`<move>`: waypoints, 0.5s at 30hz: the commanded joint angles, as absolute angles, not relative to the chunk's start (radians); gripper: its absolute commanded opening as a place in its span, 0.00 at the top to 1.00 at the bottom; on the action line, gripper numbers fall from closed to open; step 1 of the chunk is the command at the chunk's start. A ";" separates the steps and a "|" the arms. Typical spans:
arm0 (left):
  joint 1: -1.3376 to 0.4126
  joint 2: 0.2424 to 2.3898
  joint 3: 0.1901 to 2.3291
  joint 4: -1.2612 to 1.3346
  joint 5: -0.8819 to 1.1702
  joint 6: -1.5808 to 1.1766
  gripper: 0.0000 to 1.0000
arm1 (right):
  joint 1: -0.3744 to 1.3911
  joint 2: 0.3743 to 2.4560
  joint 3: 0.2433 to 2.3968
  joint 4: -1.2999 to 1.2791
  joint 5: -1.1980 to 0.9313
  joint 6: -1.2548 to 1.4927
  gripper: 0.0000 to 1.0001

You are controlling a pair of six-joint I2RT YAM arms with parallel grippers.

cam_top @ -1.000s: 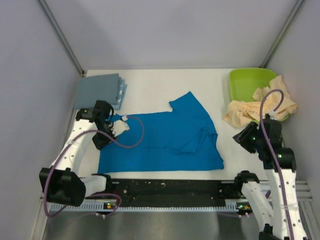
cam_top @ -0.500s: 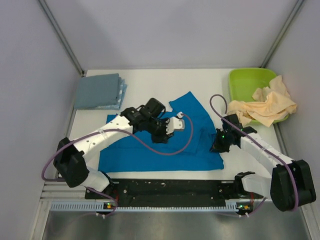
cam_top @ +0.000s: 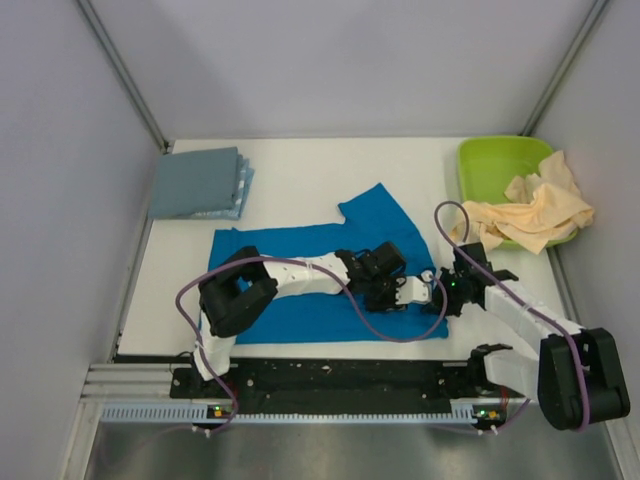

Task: Fold and stack the t-shirts
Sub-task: Fold the flattened tshirt in 1/3 of the way

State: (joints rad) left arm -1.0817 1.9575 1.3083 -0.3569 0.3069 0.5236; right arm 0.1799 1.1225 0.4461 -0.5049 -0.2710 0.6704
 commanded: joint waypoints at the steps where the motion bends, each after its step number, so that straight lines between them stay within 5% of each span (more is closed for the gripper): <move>1: -1.074 1.959 1.336 -0.281 0.223 0.502 0.64 | 0.166 1.091 0.408 -0.460 -0.238 0.683 1.00; 3: -1.072 1.950 1.318 -0.270 0.193 0.491 0.74 | 0.167 1.091 0.405 -0.462 -0.238 0.683 1.00; 7: -1.072 1.918 1.304 -0.253 0.134 0.482 0.76 | 0.161 1.091 0.403 -0.462 -0.235 0.678 1.00; 12: -1.072 1.907 1.357 -0.362 0.240 0.532 0.46 | 0.161 1.100 0.405 -0.462 -0.239 0.670 1.00; 15: -1.072 1.893 1.400 -0.425 0.360 0.535 0.44 | 0.161 1.098 0.411 -0.466 -0.239 0.666 1.00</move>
State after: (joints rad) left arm -1.0737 1.9606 1.3281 -0.3542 0.2245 0.5144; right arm 0.1734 1.1042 0.4320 -0.4824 -0.2649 0.6811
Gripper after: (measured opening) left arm 0.553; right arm 0.003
